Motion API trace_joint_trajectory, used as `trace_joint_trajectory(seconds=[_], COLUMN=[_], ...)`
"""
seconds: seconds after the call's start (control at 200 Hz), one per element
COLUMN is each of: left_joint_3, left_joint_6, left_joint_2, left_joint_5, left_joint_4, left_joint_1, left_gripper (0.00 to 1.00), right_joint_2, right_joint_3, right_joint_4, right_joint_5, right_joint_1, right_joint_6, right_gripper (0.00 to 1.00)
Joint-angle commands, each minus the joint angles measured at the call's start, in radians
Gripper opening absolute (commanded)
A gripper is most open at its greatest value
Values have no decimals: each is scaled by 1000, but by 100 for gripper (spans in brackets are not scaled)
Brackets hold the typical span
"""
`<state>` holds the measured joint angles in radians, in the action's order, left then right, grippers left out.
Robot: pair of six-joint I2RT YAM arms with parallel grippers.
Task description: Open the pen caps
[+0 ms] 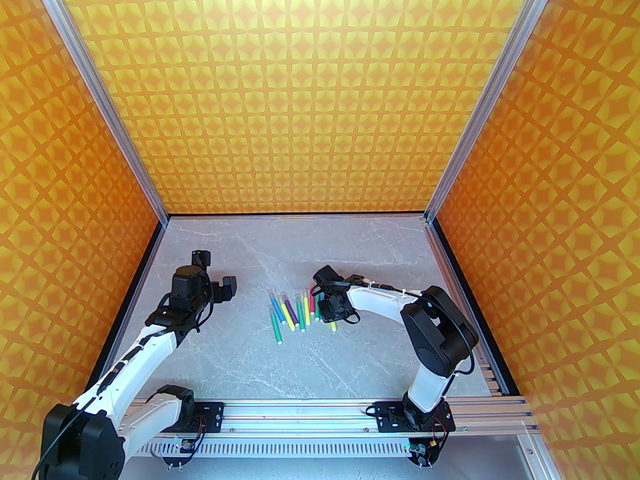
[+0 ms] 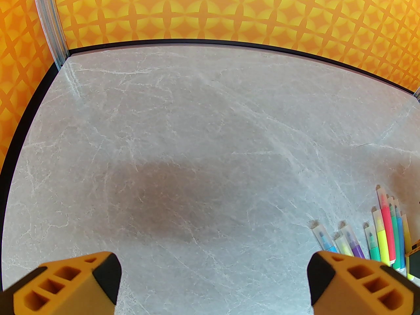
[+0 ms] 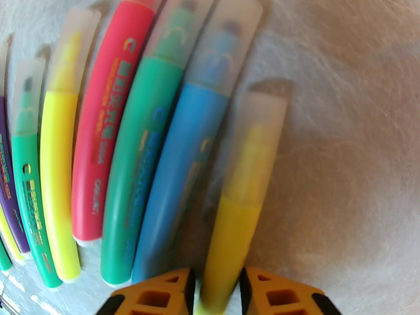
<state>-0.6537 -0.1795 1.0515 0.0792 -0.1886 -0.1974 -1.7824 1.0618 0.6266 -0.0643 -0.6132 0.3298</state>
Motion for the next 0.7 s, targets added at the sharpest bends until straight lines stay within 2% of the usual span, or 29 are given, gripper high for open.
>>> trace_joint_trajectory(seconds=[0.0, 0.41, 0.695], left_joint_3=[14, 15, 21], left_joint_6=[-3, 3, 8], left_joint_2=[-8, -29, -51], left_joint_5=[-20, -23, -23], left_joint_4=[24, 16, 16], left_joint_1=[-9, -10, -10], left_gripper=[99, 99, 99], right_joint_2=[-27, -127, -196], right_joint_3=[29, 96, 113], right_joint_4=[46, 133, 132], right_joint_5=[-44, -51, -54], right_joint_1=[-6, -5, -6], right_joint_6=[16, -23, -18], right_gripper=[29, 28, 27])
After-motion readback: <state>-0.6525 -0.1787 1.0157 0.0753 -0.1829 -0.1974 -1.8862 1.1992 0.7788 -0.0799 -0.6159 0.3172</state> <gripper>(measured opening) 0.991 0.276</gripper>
